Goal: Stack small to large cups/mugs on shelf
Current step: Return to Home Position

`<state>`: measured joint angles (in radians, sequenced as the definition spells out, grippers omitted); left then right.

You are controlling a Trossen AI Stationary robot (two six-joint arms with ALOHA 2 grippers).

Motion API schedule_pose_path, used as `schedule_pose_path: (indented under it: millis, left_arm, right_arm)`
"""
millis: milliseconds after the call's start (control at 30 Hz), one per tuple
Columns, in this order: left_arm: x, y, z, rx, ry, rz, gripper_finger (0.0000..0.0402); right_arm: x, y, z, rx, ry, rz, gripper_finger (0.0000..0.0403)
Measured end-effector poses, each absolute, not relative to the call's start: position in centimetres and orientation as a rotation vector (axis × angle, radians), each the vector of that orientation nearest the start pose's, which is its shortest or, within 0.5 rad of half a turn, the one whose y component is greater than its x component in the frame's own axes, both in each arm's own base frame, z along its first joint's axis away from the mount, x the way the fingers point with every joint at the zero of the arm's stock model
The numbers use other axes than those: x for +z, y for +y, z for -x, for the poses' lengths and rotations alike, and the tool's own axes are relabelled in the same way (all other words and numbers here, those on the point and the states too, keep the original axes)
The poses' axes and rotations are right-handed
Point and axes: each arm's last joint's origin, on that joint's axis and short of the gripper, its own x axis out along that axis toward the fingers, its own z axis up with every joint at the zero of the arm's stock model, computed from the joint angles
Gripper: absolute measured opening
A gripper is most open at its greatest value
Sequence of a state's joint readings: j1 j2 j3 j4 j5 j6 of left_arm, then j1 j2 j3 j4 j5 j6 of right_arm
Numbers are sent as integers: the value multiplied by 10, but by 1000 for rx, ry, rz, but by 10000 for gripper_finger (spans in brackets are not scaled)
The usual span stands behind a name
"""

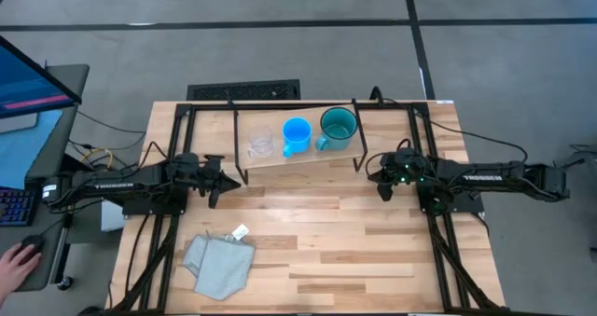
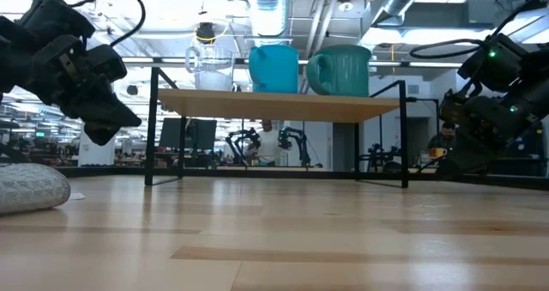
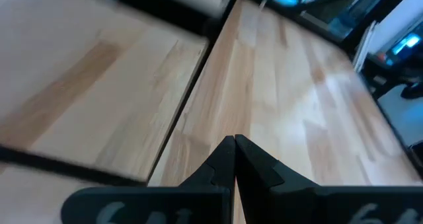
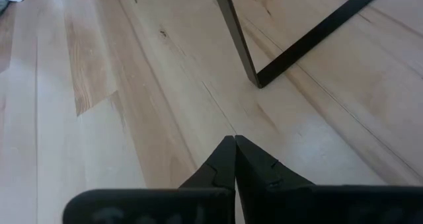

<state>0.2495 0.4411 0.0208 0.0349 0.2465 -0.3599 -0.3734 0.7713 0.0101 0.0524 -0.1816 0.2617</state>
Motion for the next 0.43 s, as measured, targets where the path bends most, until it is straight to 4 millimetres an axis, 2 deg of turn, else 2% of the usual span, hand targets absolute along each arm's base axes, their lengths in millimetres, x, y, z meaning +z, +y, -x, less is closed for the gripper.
schedule_pose_path:
  millis: [267,433]
  left_arm:
    - [154,16,-109,9,183,375,0]
    - [168,11,-102,-53,17,253,0]
  right_arm:
    - [99,-40,-116,-273,658,-445,29]
    - [99,-40,-116,-273,658,-445,27]
